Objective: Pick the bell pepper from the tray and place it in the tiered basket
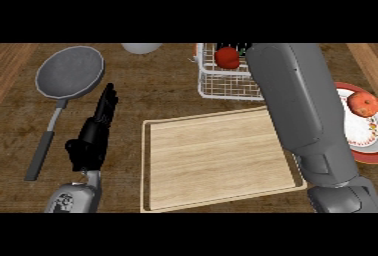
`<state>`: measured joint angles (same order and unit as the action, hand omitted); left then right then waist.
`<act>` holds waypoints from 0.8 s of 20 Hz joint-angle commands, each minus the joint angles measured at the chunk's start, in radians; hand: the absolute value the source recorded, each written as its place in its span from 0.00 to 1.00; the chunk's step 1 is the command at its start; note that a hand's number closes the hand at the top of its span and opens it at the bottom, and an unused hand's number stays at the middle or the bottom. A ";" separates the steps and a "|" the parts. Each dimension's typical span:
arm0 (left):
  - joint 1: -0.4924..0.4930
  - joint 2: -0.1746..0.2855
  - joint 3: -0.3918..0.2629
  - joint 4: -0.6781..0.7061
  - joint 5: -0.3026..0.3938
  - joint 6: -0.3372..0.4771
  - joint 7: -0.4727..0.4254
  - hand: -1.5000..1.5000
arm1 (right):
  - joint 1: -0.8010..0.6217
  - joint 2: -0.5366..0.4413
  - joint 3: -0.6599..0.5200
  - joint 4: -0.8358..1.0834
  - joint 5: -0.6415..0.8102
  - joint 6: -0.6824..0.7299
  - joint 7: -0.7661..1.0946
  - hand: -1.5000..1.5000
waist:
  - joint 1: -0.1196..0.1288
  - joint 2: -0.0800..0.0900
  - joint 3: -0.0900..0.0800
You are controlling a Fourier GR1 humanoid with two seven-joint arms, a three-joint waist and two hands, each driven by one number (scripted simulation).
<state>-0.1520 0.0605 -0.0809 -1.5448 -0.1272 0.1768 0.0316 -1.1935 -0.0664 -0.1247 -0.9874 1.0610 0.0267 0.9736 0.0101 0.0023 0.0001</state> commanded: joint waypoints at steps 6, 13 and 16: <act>0.043 0.007 -0.013 -0.058 -0.017 0.004 0.034 0.50 | 0.105 -0.032 -0.083 -0.243 0.029 -0.204 0.103 0.00 | -0.024 -0.014 0.000; 0.053 0.015 0.033 -0.036 -0.013 0.028 0.011 0.50 | 0.315 -0.076 -0.197 -0.634 -0.067 -0.110 0.138 0.00 | -0.062 -0.023 0.001; 0.052 -0.012 0.018 -0.029 -0.019 0.043 0.013 0.50 | 0.466 -0.065 -0.233 -0.842 -0.140 -0.052 0.127 0.00 | -0.073 -0.023 0.001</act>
<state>-0.1034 0.0661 -0.0590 -1.5709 -0.1345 0.1960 0.0406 -0.8607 -0.1257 -0.3172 -1.6018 0.9841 -0.0981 1.0366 -0.0485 -0.0176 0.0010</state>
